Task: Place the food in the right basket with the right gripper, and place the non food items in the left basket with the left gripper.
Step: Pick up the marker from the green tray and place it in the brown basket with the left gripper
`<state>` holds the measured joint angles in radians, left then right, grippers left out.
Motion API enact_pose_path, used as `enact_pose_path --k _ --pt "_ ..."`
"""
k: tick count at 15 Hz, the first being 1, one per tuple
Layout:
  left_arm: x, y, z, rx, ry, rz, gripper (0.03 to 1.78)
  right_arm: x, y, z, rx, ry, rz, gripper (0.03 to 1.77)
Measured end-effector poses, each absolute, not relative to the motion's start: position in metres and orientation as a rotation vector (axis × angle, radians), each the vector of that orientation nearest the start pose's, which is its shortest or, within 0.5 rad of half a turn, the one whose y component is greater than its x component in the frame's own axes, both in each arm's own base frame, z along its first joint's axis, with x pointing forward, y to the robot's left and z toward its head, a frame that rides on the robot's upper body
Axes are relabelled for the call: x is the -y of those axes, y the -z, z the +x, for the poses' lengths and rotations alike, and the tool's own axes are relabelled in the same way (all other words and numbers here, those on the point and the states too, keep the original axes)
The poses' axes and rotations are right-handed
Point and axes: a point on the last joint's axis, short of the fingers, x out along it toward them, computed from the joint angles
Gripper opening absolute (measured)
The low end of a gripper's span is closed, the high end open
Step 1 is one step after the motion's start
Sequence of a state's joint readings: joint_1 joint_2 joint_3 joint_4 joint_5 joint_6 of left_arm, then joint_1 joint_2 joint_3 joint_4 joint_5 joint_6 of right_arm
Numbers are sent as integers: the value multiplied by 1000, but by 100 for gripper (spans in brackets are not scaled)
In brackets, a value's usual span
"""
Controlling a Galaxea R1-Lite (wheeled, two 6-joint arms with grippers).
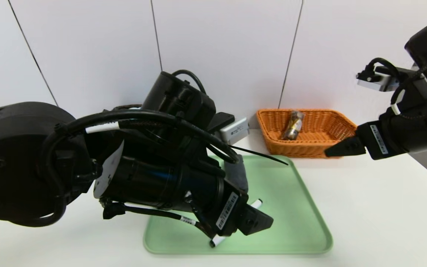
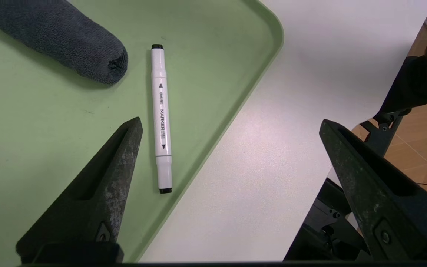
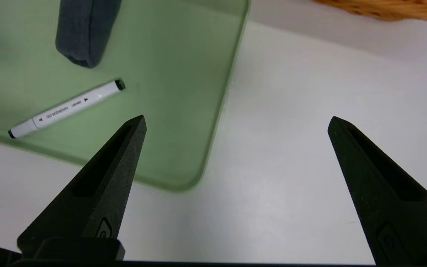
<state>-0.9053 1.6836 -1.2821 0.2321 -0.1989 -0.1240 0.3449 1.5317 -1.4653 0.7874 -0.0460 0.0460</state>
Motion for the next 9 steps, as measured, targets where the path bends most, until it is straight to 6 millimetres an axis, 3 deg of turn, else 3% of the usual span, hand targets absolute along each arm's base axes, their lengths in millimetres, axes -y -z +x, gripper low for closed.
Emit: enact_pose_path --k 9 --pt "255 -207 194 -673 997 208 169 -51 -272 234 -901 -156 -106 170"
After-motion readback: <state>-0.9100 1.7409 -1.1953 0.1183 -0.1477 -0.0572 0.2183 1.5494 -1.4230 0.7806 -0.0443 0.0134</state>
